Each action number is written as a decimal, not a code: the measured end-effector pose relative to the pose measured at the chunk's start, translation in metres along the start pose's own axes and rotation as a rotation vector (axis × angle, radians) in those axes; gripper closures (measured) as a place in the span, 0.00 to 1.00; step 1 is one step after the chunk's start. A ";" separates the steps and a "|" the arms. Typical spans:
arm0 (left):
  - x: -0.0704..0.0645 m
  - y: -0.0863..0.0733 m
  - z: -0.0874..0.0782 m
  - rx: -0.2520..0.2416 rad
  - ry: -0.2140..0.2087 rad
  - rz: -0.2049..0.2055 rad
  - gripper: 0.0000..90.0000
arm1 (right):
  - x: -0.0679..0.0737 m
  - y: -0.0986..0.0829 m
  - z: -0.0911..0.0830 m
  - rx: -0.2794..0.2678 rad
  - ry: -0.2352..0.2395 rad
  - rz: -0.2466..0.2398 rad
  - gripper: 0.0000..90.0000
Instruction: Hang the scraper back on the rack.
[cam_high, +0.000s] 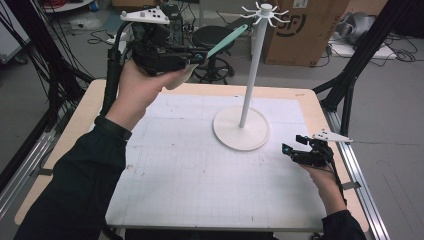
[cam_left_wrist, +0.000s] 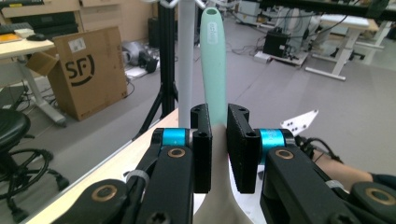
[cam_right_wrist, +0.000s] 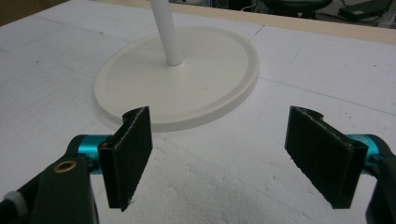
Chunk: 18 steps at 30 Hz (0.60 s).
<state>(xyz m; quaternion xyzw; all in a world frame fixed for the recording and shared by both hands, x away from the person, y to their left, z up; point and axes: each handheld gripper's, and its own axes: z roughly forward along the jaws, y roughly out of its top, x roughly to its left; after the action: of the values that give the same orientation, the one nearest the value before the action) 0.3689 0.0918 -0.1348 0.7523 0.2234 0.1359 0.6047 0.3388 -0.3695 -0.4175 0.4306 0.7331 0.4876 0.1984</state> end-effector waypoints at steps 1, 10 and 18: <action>0.000 0.001 0.000 -0.002 -0.002 -0.002 0.90 | 0.000 0.000 0.000 0.000 0.000 0.000 0.25; -0.003 0.005 0.008 0.000 0.002 0.016 0.90 | 0.000 0.000 0.000 0.000 0.000 0.000 0.25; -0.003 0.006 0.017 -0.005 0.004 0.019 0.90 | 0.000 0.000 0.000 0.000 0.000 0.003 0.25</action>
<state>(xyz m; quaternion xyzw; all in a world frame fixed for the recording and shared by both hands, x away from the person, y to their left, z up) 0.3752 0.0745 -0.1324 0.7525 0.2172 0.1437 0.6049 0.3388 -0.3697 -0.4176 0.4319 0.7324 0.4879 0.1976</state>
